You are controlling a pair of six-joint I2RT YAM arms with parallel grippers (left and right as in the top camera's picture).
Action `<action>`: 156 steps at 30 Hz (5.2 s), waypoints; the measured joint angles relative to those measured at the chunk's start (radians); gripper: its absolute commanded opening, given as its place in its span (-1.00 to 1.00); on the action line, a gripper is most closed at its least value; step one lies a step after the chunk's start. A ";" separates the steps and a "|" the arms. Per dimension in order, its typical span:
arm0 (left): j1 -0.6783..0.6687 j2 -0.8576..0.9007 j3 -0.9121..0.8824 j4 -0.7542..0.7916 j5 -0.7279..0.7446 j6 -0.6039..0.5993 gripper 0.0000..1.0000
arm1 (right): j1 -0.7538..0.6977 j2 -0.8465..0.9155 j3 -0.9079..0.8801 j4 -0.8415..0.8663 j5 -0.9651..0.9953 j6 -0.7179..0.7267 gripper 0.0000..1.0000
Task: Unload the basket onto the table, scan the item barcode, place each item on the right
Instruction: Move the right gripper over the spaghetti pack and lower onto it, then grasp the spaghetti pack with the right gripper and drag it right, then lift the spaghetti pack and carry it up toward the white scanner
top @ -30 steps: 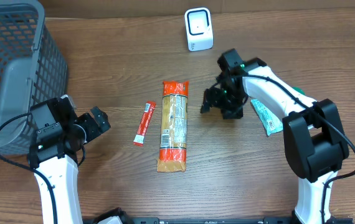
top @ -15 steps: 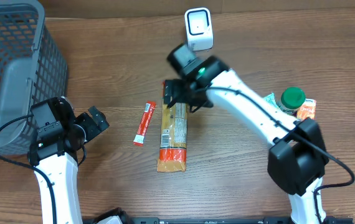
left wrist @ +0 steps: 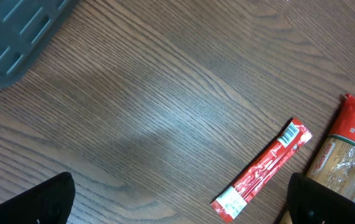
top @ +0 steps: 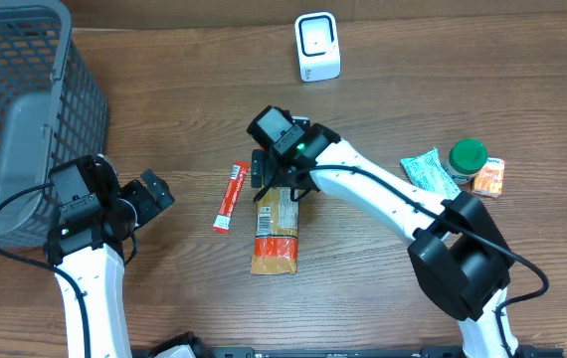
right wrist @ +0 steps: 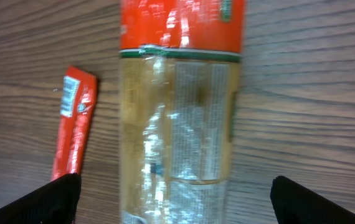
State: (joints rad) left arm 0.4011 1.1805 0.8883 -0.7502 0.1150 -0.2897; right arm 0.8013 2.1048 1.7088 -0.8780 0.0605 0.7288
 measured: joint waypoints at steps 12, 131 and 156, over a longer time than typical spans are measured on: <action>0.000 0.000 0.000 0.000 0.000 0.000 1.00 | 0.032 0.121 0.000 0.025 0.023 0.000 1.00; 0.000 0.000 0.000 0.000 0.000 0.000 1.00 | -0.035 0.121 0.011 -0.186 0.035 -0.771 -0.93; 0.000 0.000 0.000 0.000 0.000 0.000 0.99 | -0.036 -0.334 0.036 -0.264 0.172 -0.733 -0.93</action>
State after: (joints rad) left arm 0.4011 1.1805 0.8883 -0.7502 0.1146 -0.2897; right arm 0.7654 1.7706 1.7447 -1.1416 0.2321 -0.0040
